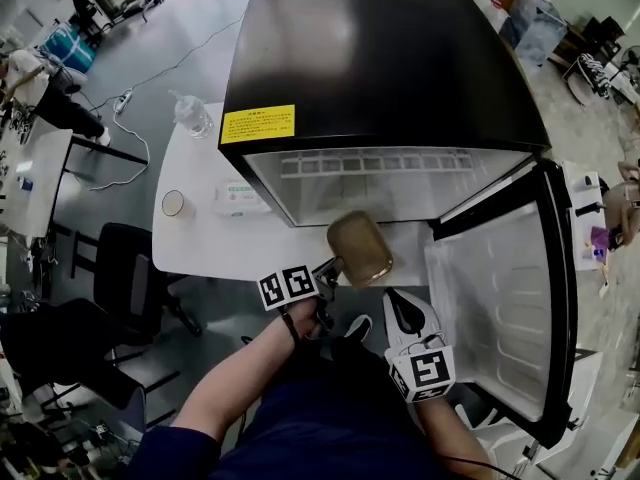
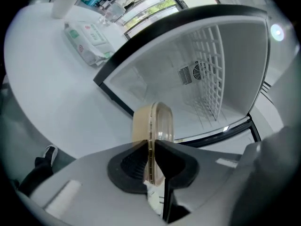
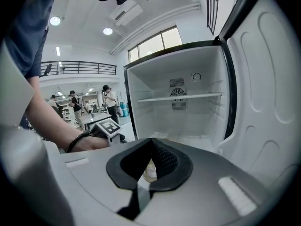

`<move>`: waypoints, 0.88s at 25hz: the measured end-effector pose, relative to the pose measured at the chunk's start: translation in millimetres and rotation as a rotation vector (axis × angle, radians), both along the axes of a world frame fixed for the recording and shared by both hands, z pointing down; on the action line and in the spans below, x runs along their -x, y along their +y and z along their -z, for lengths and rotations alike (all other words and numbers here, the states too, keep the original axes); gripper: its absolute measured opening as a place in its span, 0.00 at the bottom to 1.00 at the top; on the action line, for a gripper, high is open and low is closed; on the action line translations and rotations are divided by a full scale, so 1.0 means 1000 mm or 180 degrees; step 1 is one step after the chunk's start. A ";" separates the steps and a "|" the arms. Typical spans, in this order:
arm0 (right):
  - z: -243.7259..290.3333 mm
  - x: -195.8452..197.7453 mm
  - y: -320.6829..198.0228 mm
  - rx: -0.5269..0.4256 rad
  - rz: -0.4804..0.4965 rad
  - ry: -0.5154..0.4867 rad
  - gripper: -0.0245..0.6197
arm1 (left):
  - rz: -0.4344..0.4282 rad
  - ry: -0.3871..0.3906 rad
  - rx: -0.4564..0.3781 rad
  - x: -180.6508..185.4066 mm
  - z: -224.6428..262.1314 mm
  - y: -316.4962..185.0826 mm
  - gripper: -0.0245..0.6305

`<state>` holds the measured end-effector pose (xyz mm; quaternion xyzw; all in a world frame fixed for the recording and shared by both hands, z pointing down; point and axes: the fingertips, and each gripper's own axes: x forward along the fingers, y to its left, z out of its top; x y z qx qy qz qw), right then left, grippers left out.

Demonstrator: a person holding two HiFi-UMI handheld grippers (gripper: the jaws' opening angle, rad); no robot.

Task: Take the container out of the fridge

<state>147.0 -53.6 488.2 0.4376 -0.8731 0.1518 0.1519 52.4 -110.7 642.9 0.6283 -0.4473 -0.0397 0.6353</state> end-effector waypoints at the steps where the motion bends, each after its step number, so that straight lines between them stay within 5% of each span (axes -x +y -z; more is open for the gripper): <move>1: 0.000 0.001 0.000 -0.0005 0.0030 -0.0003 0.05 | -0.0004 -0.0019 -0.0009 0.004 0.001 0.006 0.11; 11: -0.001 0.025 -0.009 -0.0043 0.0092 0.0056 0.05 | 0.0116 -0.0112 0.0069 0.087 -0.007 0.052 0.11; 22: 0.012 0.113 -0.008 -0.0108 0.0214 0.0010 0.05 | 0.0481 -0.0122 0.0117 0.208 -0.011 0.075 0.11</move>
